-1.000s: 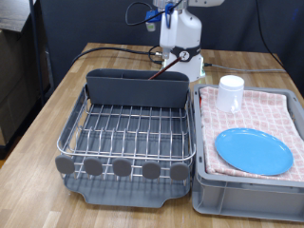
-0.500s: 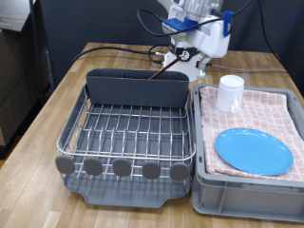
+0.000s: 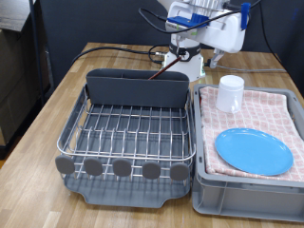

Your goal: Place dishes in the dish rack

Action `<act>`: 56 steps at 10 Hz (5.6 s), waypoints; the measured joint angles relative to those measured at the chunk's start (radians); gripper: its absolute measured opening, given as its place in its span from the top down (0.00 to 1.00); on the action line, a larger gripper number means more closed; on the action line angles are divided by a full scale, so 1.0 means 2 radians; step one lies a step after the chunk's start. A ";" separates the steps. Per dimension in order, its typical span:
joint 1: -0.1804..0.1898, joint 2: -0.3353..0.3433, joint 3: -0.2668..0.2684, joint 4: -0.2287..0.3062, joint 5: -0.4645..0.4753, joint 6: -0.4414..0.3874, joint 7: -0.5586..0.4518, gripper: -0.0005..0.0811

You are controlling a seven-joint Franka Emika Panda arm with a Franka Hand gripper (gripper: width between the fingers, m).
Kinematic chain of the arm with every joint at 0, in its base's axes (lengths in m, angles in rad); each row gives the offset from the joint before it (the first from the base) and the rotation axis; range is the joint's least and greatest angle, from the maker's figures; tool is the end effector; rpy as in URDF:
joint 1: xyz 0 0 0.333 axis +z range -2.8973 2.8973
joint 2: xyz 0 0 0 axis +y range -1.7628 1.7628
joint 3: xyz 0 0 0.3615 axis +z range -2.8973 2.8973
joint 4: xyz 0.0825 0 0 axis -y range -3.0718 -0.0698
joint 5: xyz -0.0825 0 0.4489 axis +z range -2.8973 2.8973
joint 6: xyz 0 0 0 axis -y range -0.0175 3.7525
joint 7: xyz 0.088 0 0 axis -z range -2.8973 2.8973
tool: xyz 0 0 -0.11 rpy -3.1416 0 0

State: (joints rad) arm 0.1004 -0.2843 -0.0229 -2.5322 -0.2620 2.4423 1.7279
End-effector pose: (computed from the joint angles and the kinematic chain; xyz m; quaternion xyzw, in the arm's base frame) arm 0.4856 0.0369 0.3953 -0.7368 0.6631 -0.1306 0.0199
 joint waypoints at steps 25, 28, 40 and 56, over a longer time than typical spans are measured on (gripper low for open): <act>0.042 0.164 0.035 0.046 0.238 0.117 -0.090 0.01; 0.047 0.190 0.045 0.042 0.238 0.163 -0.055 0.01; 0.047 0.235 0.053 0.011 0.250 0.261 -0.048 0.01; -0.070 0.274 0.183 0.016 0.342 0.337 -0.154 0.01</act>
State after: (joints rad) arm -0.0398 0.2646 0.3437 -2.5006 0.4215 3.1171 1.4200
